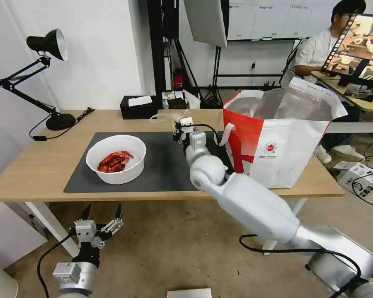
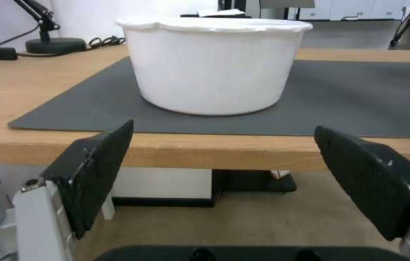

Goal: Pick up the trash from the table and place it into the takeout bag.

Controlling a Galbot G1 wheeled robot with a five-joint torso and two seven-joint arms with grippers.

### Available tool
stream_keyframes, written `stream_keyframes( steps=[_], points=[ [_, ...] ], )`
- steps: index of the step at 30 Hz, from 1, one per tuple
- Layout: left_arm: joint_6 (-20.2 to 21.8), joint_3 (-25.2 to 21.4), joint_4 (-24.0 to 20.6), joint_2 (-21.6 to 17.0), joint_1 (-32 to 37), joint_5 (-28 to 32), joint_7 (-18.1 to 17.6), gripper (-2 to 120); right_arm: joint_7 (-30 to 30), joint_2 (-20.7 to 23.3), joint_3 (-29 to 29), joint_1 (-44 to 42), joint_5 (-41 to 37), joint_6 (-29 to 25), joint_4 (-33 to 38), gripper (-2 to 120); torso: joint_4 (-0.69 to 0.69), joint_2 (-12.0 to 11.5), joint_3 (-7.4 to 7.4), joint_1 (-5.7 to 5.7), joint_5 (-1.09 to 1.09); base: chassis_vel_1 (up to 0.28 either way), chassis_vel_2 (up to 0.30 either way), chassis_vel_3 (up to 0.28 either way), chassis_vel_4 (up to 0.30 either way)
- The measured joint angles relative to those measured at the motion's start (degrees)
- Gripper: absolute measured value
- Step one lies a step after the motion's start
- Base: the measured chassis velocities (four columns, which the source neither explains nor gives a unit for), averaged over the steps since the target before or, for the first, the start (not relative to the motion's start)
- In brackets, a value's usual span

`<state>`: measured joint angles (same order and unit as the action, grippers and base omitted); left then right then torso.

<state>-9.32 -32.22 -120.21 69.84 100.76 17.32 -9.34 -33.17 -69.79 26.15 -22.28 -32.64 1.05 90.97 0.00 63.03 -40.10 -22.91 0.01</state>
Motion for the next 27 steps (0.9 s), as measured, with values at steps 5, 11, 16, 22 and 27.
stream_keyframes(
  steps=[5,11,16,22,27],
  points=[
    [-0.04,0.0,0.0,0.1,0.1,-0.11,0.0,100,0.1,0.1,-0.67,-1.74,4.99,-5.51,0.87,5,0.0,0.0,-0.01,0.0,0.0,0.0,0.0,0.0,0.0],
    [-0.22,-0.09,0.0,0.3,0.37,-0.42,-0.01,100,-0.75,1.06,-4.97,-3.41,13.06,-9.11,3.59,5,0.0,0.0,0.0,0.0,0.0,0.0,0.0,0.0,0.0],
    [-0.3,-0.15,-0.03,0.33,0.49,-0.59,-0.06,100,-1.46,2.34,-8.2,-4.03,14.81,-9.11,5.44,5,0.0,0.0,-0.01,0.0,0.0,0.0,0.0,0.0,0.0],
    [-0.34,-0.15,-0.03,0.26,0.42,-0.66,-0.13,100,-5.51,4.62,-14.25,-6.08,16.76,-5.1,9.8,5,0.0,0.0,-0.01,-0.01,0.0,0.0,0.0,0.0,0.0],
    [-0.34,0.02,-0.08,0.16,0.35,-0.68,-0.25,100,-10.09,6.95,-16.76,-7.92,14.77,-0.22,12.52,5,0.0,0.0,-0.01,-0.01,0.0,0.0,0.0,0.0,0.0]
  ],
)
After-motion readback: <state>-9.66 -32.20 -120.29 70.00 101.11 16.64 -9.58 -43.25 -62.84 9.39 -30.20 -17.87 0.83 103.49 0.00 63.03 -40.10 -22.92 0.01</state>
